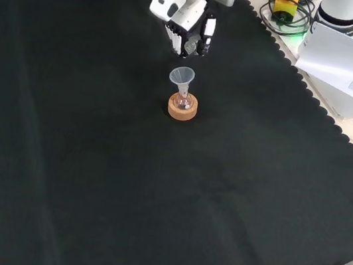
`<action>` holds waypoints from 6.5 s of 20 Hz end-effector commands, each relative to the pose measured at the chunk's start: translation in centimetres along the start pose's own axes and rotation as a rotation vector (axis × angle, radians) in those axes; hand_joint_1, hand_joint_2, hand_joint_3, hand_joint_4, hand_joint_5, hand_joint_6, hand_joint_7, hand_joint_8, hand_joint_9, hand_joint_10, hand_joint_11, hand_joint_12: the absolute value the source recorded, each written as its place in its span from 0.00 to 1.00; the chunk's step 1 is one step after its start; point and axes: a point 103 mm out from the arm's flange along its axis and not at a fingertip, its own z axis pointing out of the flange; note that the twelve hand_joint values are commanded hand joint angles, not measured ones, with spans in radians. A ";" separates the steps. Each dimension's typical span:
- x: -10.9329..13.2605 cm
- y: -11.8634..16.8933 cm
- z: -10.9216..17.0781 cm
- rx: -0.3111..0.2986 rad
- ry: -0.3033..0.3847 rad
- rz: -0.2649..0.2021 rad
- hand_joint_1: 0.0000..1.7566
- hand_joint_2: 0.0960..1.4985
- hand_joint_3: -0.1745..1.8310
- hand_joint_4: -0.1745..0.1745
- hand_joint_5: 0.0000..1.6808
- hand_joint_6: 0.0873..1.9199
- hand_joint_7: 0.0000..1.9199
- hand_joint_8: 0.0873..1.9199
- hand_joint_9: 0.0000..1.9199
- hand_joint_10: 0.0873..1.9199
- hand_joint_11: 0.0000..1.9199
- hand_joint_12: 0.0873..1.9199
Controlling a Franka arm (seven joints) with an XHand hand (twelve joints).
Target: Pour the water from the graduated cylinder into the round-bottom flask.
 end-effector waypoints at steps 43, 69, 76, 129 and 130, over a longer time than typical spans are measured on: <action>1.8 -0.2 -2.4 0.457 -0.205 0.271 0.73 0.70 0.09 0.00 0.62 0.44 0.57 0.43 0.76 0.00 0.63 0.35; 2.4 0.3 -3.7 0.566 -0.244 0.351 0.73 0.70 0.09 0.00 0.62 0.44 0.56 0.43 0.76 0.00 0.63 0.35; 2.3 0.3 -4.1 0.584 -0.259 0.383 0.73 0.70 0.09 0.00 0.62 0.44 0.56 0.43 0.76 0.00 0.63 0.35; 0.3 -0.8 -3.9 0.059 -0.082 0.180 0.72 0.71 0.09 0.00 0.61 0.46 0.55 0.45 0.76 0.00 0.62 0.35; 0.0 -0.6 -3.8 0.026 -0.068 0.173 0.72 0.71 0.09 0.00 0.61 0.46 0.55 0.45 0.76 0.00 0.62 0.35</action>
